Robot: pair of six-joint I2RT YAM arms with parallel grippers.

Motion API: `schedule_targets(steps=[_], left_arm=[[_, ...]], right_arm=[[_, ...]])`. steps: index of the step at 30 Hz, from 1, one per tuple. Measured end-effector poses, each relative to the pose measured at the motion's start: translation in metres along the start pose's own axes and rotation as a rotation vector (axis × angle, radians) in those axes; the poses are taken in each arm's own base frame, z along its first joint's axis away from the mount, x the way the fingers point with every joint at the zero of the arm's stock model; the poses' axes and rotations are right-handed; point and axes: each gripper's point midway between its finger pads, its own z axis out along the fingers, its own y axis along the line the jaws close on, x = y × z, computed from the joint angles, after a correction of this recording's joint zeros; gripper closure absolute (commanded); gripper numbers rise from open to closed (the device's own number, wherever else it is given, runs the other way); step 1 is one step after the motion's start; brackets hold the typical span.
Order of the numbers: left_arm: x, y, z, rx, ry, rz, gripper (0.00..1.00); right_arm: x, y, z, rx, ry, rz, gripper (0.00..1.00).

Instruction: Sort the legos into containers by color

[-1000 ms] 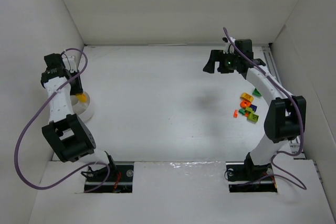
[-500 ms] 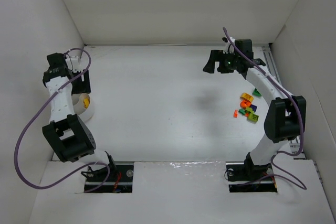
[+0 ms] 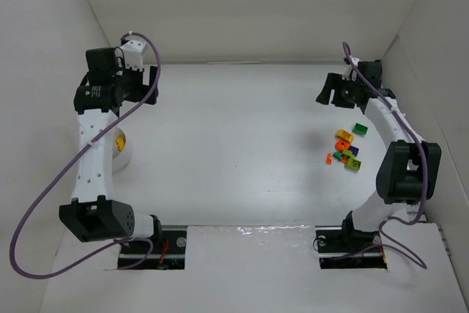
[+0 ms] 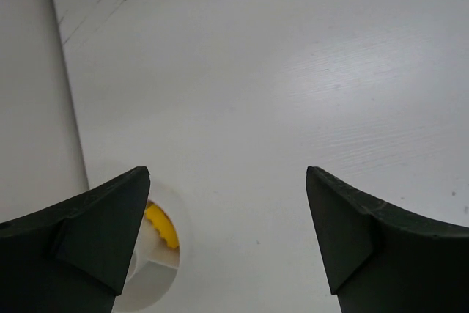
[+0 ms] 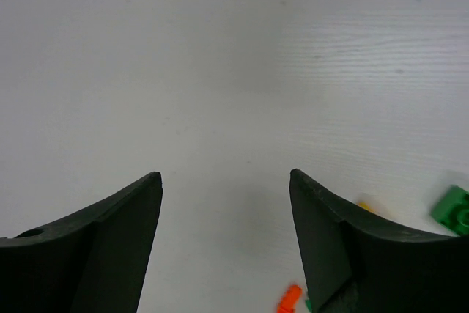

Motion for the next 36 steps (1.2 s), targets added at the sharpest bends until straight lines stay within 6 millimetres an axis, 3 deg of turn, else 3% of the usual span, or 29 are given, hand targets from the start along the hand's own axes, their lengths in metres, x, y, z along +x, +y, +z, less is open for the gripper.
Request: schedule_targets(steps=[2,6,9,13,21,30,36], left_arm=[[-0.002,-0.019,0.004,0.051,0.003,0.028,0.11],[0.002,-0.030,0.019,0.090,0.034,0.037,0.09],[0.006,-0.031,0.034,0.103,0.064,0.034,0.09],[0.011,-0.035,0.045,0.124,0.082,0.034,0.08],[0.005,-0.040,0.047,0.147,0.057,0.042,0.05],[0.009,-0.039,0.051,0.143,0.059,0.045,0.02],[0.023,-0.041,0.057,0.147,0.093,0.029,0.01]], right_arm=[[0.005,-0.024,-0.005,0.062,0.006,0.012,0.36],[0.030,-0.071,-0.017,0.176,0.059,0.024,0.36],[0.050,-0.093,-0.025,0.228,0.110,-0.006,0.37],[0.062,-0.102,-0.030,0.229,0.167,-0.152,0.34],[0.077,-0.126,-0.026,0.212,0.282,-0.393,0.30],[0.115,-0.142,-0.010,0.138,0.476,-0.465,0.29],[0.114,-0.145,-0.011,0.116,0.502,-0.518,0.31]])
